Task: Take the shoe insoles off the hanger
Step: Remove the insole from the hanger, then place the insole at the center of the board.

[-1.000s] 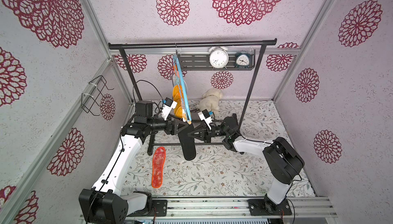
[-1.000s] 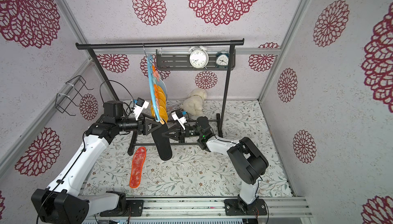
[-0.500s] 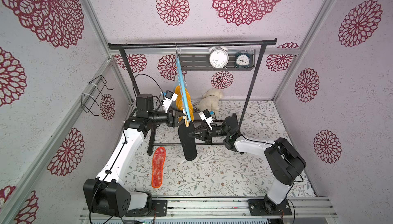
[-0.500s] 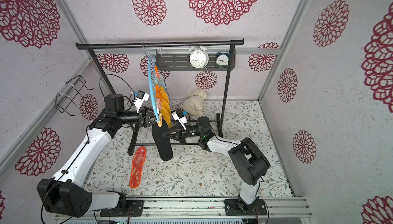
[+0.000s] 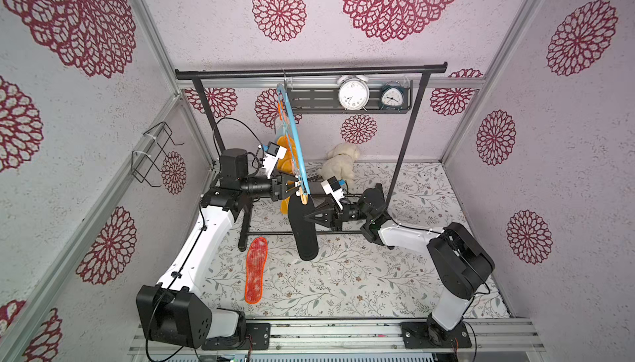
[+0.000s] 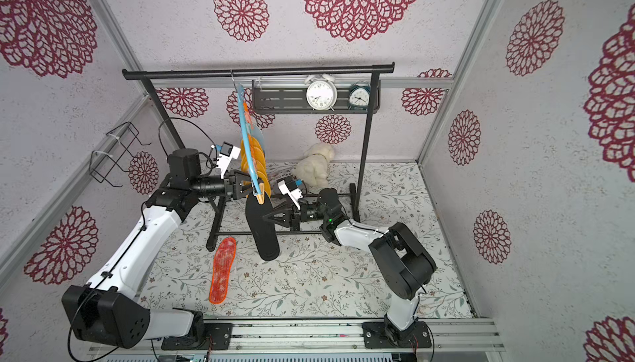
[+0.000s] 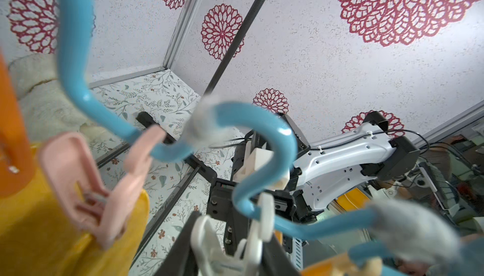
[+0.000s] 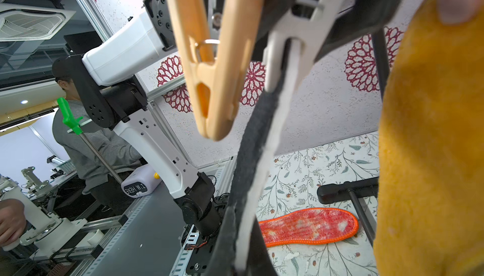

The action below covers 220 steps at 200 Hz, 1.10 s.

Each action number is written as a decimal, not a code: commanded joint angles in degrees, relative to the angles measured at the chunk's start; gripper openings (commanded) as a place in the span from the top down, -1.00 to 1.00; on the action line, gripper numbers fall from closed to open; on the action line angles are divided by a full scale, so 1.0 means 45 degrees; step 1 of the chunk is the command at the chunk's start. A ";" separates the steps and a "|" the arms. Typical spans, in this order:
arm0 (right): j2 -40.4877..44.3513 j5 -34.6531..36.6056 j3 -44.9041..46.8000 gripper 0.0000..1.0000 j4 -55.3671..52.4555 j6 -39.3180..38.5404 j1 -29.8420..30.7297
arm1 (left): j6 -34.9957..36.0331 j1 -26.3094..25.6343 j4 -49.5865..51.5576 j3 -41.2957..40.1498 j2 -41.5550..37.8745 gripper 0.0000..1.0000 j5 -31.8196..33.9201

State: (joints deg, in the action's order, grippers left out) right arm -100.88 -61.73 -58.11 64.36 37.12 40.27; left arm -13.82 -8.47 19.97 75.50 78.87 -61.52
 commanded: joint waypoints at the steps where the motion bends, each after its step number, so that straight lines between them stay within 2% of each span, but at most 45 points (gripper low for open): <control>1: 0.0626 -0.0044 0.0341 1.00 -0.0152 -0.0228 -0.0045 | -0.0033 0.0071 -0.0265 0.0311 -0.0060 0.58 0.0304; 25: 0.0922 0.0567 0.0830 1.00 -0.0898 -0.0785 -0.0043 | -0.0038 0.0082 -0.0204 0.0290 -0.0163 0.81 0.0724; 52: 0.1334 0.1283 0.1702 1.00 -0.1448 -0.0979 -0.0043 | -0.0013 0.0066 -0.0106 0.0360 -0.0183 0.91 0.0969; 81: 0.2011 0.3474 0.2829 1.00 -0.3455 -0.0897 0.0274 | 0.0013 0.0077 -0.0010 0.0445 -0.0203 0.96 0.1387; 106: 0.2246 0.6668 0.2849 1.00 -0.5789 -0.0255 0.1293 | -0.0022 0.0066 0.0049 0.0515 -0.0241 0.96 0.1653; 126: 0.1498 0.8381 0.2308 1.00 -0.6865 0.1366 0.2107 | -0.0035 0.0066 0.0127 0.0506 -0.0338 0.96 0.1855; 157: -0.0201 0.9659 0.1307 1.00 -0.7061 0.3437 0.3207 | 0.0044 0.0066 0.0272 0.0394 -0.0513 0.96 0.2083; 189: -0.2088 1.0226 -0.0691 1.00 -0.8383 0.4356 0.3762 | 0.0025 0.0066 0.0255 0.0214 -0.0622 0.96 0.2083; 220: -0.3650 1.0285 -0.1747 1.00 -0.8207 0.6011 0.3882 | 0.0064 0.0071 0.0263 0.0174 -0.0632 0.96 0.2067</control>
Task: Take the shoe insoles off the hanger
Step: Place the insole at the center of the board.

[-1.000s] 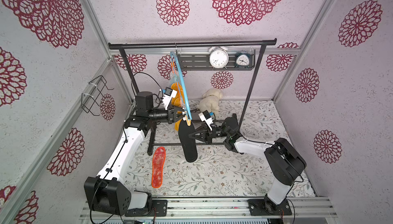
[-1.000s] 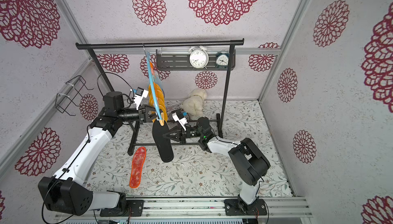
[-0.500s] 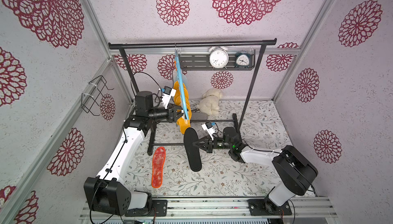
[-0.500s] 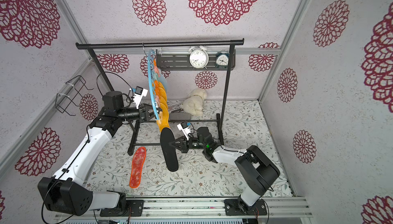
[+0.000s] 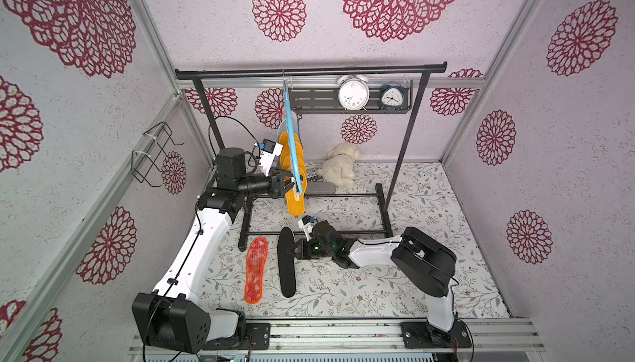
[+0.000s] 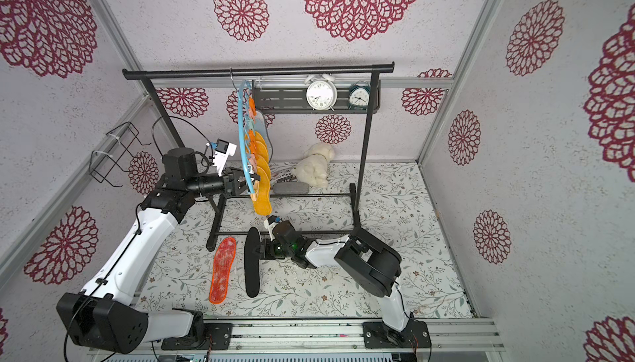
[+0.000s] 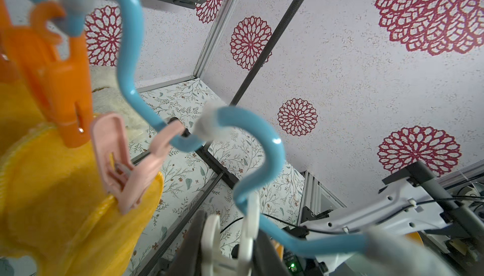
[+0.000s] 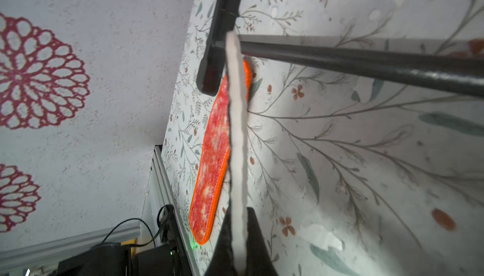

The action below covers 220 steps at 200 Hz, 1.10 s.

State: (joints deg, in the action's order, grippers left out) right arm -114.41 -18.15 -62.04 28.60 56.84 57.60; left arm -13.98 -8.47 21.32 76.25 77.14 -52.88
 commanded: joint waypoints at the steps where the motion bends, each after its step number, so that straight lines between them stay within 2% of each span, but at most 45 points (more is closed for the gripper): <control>1: -0.0695 0.0608 -0.0926 1.00 -0.0281 0.1658 0.0021 | 0.0098 0.0078 -0.0044 -0.0010 -0.0249 0.96 0.0149; 47: -0.2166 0.0253 -0.2737 1.00 -0.1450 0.2040 0.0275 | 0.0137 0.0049 -0.0078 -0.0128 -0.0313 0.96 0.0148; 122: -0.2273 0.0216 -0.2424 1.00 -0.1546 0.2330 0.0748 | 0.0137 0.0027 -0.0067 -0.0225 -0.0366 0.96 0.0131; 141: -0.2073 0.0340 -0.2285 0.69 -0.1596 0.2139 0.0791 | 0.0137 0.0014 -0.0047 -0.0206 -0.0366 0.96 0.0147; 151: -0.1917 0.0425 -0.2294 0.46 -0.1861 0.1805 0.0756 | 0.0137 0.0009 -0.0069 -0.0206 -0.0366 0.96 0.0150; 180: -0.1069 0.0847 -0.1715 0.17 -0.2272 0.0925 0.0565 | 0.0118 0.0026 -0.0069 -0.0147 -0.0273 0.96 0.0150; 220: 0.0865 0.1398 0.0306 0.10 -0.2389 -0.0205 0.0267 | 0.0234 0.0024 0.0028 -0.0167 -0.0268 0.96 0.0191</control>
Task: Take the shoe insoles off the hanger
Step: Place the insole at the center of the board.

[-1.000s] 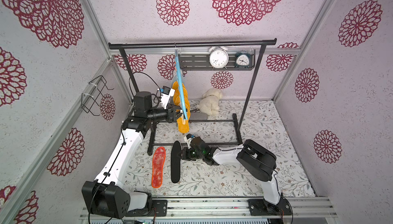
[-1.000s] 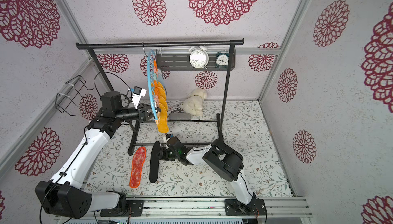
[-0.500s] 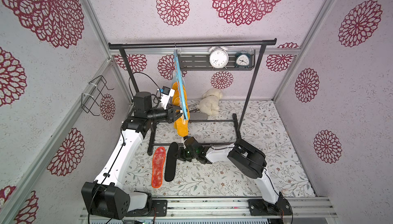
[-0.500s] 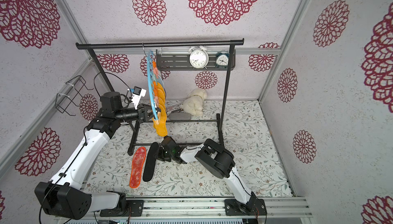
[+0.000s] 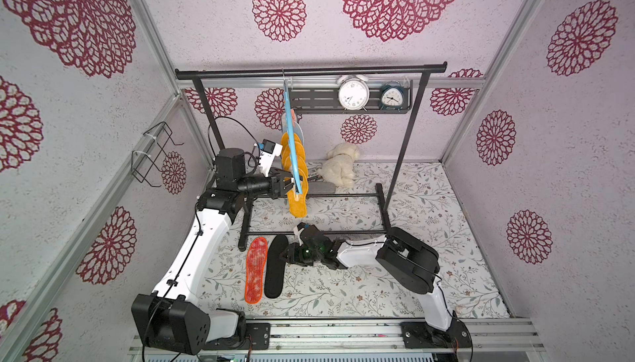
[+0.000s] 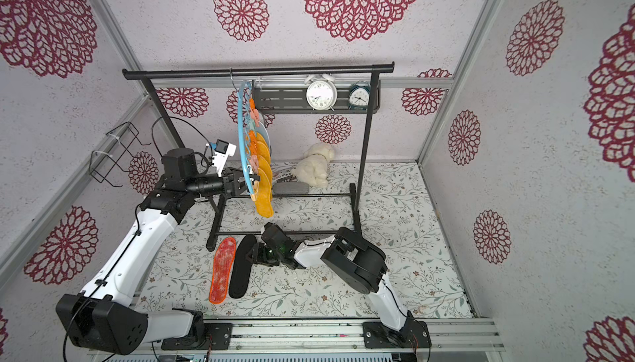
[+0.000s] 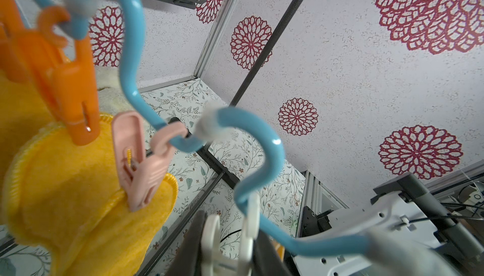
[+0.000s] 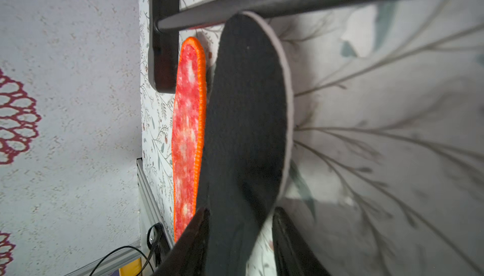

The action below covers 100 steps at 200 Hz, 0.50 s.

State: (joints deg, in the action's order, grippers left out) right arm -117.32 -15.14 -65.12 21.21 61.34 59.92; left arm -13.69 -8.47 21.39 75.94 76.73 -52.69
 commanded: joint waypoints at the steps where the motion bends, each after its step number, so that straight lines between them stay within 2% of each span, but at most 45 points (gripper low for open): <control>1: 0.1584 0.0737 0.1061 0.10 -0.0748 -0.1227 -0.0258 | 0.0172 0.0025 0.0018 -0.0108 -0.0176 0.96 0.0147; 25: 0.3594 0.1194 0.3073 0.10 -0.0157 -0.2911 -0.0545 | 0.0143 0.0026 0.0021 -0.0099 -0.0122 0.96 0.0168; 55: 0.6607 0.0911 0.6417 0.13 0.1854 -0.3884 -0.1335 | 0.0128 0.0027 0.0023 -0.0123 -0.0106 0.96 0.0141; 100: 1.0692 0.1159 0.8986 0.13 0.1503 -0.5980 -0.2039 | 0.0401 0.0027 0.0363 -0.0205 -0.0175 0.96 0.0165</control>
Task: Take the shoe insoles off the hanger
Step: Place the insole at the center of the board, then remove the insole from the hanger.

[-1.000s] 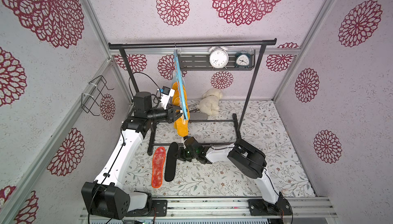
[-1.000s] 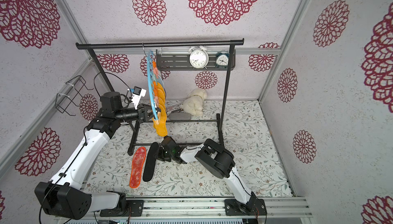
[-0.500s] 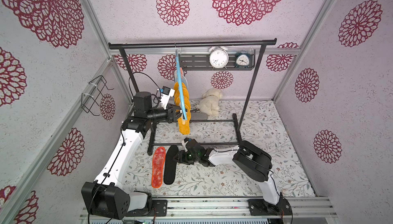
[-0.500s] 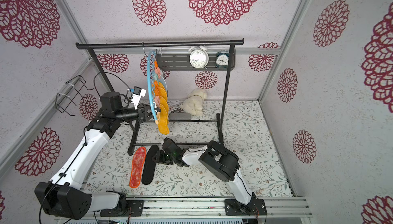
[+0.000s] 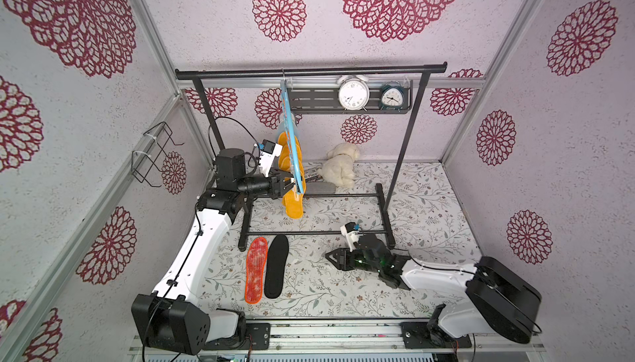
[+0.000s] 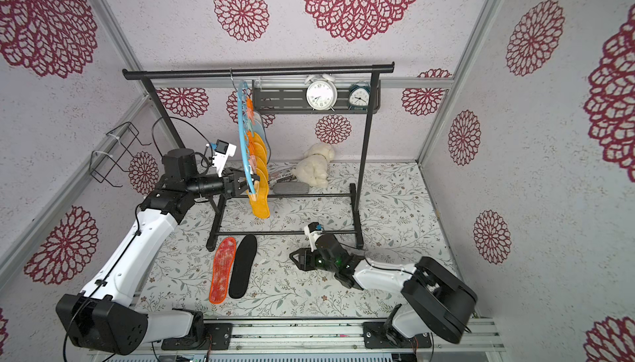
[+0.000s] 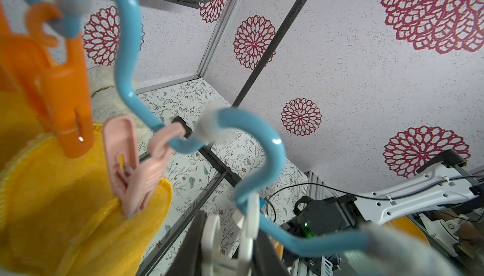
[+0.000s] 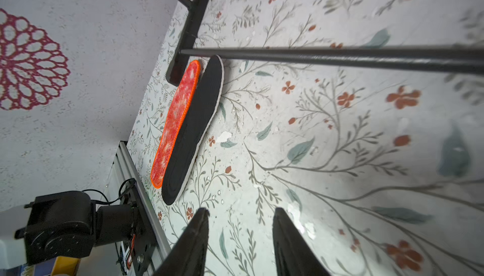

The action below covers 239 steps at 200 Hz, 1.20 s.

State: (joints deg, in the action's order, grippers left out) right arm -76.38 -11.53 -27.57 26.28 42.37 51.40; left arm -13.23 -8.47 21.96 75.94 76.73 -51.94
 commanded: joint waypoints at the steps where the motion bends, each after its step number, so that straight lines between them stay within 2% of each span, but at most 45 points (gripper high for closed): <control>1: 0.1677 0.0366 0.0689 0.13 0.0373 -0.1781 -0.0168 | 0.0302 0.0027 0.0238 -0.0210 -0.0175 0.95 -0.0010; 15: 0.2523 0.0479 0.1158 0.13 0.0229 -0.2042 -0.0348 | 0.0321 0.0027 0.0313 -0.0288 -0.0214 0.91 0.0008; 22: 0.2899 0.0526 0.1368 0.13 0.0245 -0.2096 -0.0455 | 0.0362 0.0025 0.0395 -0.0313 -0.0253 0.81 0.0056; 36: 0.3478 0.0596 0.1703 0.13 0.0359 -0.2147 -0.0650 | 0.0572 0.0024 0.0825 -0.0369 -0.0416 0.10 0.0224; 46: 0.3824 0.0640 0.1856 0.13 0.0366 -0.2194 -0.0738 | 0.0799 0.0008 0.1235 -0.0485 -0.0670 -0.24 0.0617; 54: 0.4041 0.0640 0.1948 0.13 0.0373 -0.2287 -0.0802 | 0.0896 0.0026 0.1404 -0.0724 -0.1024 -0.40 0.1054; 74: 0.4387 0.0571 0.2179 0.12 0.0397 -0.2554 -0.0969 | 0.0988 0.0050 0.1547 -0.1739 -0.2224 -0.67 0.2115; 86: 0.4472 0.0418 0.2240 0.12 0.0390 -0.2686 -0.1102 | 0.0940 0.0051 0.1580 -0.2450 -0.3044 -0.96 0.2753; 123: 0.4561 -0.0135 0.2298 0.11 0.0533 -0.3208 -0.1418 | 0.0811 0.0047 0.3144 -0.4187 -0.5585 -1.00 0.5136; 159: 0.4610 -0.0653 0.2280 0.07 0.0821 -0.3868 -0.1591 | 0.1365 0.0048 0.4646 -0.5916 -0.8586 -0.97 0.7507; 176: 0.4659 -0.0963 0.2193 0.05 0.1079 -0.4318 -0.1670 | 0.1241 0.0066 0.4486 -0.6453 -0.9863 -0.97 0.8796; 207: 0.4096 -0.1758 0.1113 -0.01 0.1036 -0.6190 -0.1964 | 0.0569 0.0072 0.3502 -0.8020 -1.1588 -0.96 0.9287; 239: 0.2080 -0.2974 -0.1294 -0.10 0.1337 -0.7717 -0.2610 | 0.0712 0.0068 0.3632 -0.7960 -1.1685 -0.98 0.9161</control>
State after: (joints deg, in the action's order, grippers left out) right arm -62.11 -19.40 -25.39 28.51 15.94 41.80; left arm -9.56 -8.47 39.79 39.99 24.08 -12.78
